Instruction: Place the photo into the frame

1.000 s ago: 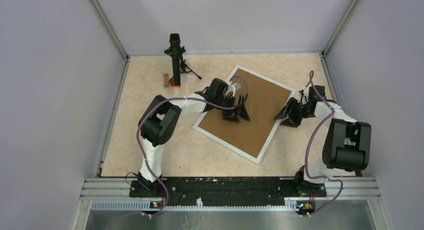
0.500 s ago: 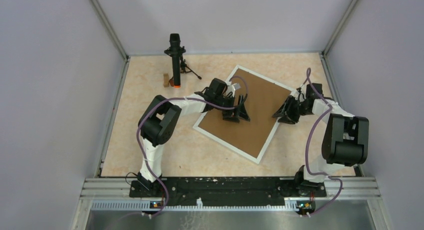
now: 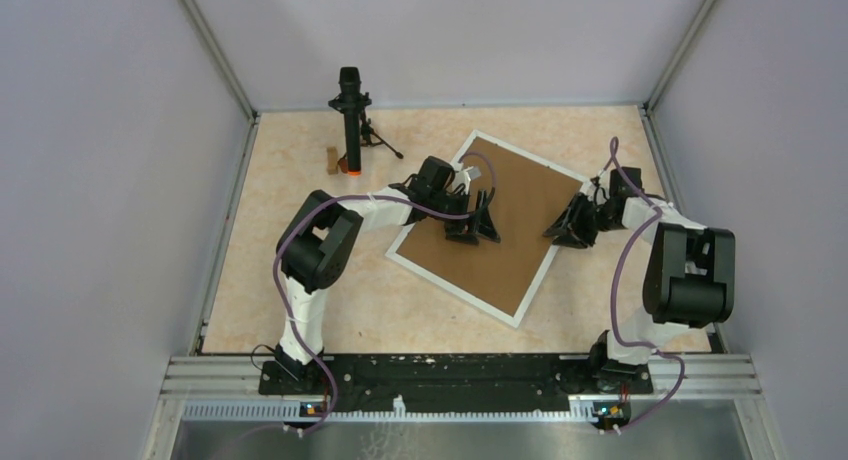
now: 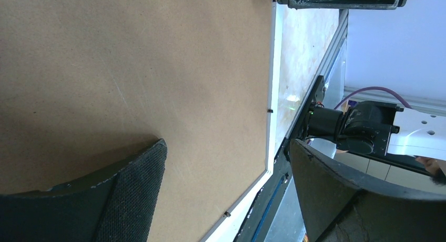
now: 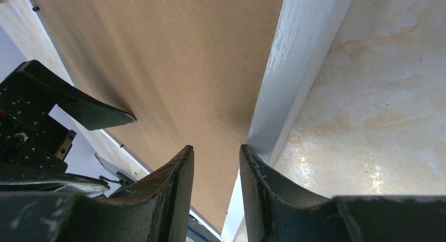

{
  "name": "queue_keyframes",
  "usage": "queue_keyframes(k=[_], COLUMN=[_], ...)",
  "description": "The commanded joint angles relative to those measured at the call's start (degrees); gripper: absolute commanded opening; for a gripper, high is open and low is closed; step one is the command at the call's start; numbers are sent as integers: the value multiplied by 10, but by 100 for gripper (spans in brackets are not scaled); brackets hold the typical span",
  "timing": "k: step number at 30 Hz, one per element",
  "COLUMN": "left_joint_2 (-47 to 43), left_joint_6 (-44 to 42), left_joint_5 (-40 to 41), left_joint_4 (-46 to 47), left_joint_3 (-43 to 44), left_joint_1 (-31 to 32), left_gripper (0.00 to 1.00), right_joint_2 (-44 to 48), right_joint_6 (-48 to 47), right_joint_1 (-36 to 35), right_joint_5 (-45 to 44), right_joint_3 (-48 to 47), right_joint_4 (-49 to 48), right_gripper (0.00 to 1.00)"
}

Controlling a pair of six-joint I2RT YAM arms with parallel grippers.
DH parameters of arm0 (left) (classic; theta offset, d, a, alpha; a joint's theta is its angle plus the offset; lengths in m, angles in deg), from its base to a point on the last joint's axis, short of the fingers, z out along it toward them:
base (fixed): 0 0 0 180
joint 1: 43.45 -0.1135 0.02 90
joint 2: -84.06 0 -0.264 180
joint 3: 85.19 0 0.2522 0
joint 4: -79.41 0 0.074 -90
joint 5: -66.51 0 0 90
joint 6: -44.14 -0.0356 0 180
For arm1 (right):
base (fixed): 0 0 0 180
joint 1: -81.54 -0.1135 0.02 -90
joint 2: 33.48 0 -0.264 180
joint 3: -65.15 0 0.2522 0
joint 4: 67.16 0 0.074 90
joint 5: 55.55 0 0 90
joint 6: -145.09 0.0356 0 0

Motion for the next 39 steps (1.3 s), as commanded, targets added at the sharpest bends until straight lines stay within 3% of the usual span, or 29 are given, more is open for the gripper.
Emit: queue_keyframes(k=[1, 8, 15, 19, 21, 23, 26, 30, 33, 39], left_joint_2=[32, 37, 33, 26, 23, 23, 22, 23, 25, 22], left_joint_6=[-24, -24, -23, -27, -23, -18, -16, -16, -15, -15], left_joint_5=[50, 48, 45, 46, 43, 37, 35, 35, 35, 40], left_joint_4=[-86, -89, -88, -92, -85, -79, -77, -77, -77, -75], left_joint_3=[-31, -32, -34, -37, -41, -43, -45, -44, -44, -49], left_joint_1=[2, 3, 4, 5, 5, 5, 5, 5, 5, 5], left_gripper=[93, 93, 93, 93, 93, 93, 93, 93, 93, 93], right_joint_2=[-27, -66, -92, -23, 29, 57, 103, 174, 174, 158], right_joint_6=[4, 65, 158, 114, 81, 35, 6, 48, 59, 61], right_joint_1=[-17, -68, -155, -155, -153, -146, -144, -148, -158, -158], right_joint_5=[-33, -130, -361, -199, -197, -171, -79, -1, -8, -49], right_joint_3=[-3, 9, -3, -81, -107, -106, -30, 74, 92, 109], right_joint_4=[-25, -46, -34, 9, 75, 148, 187, 135, 113, 76], right_gripper=[37, 34, 34, 42, 56, 61, 57, 53, 44, 36])
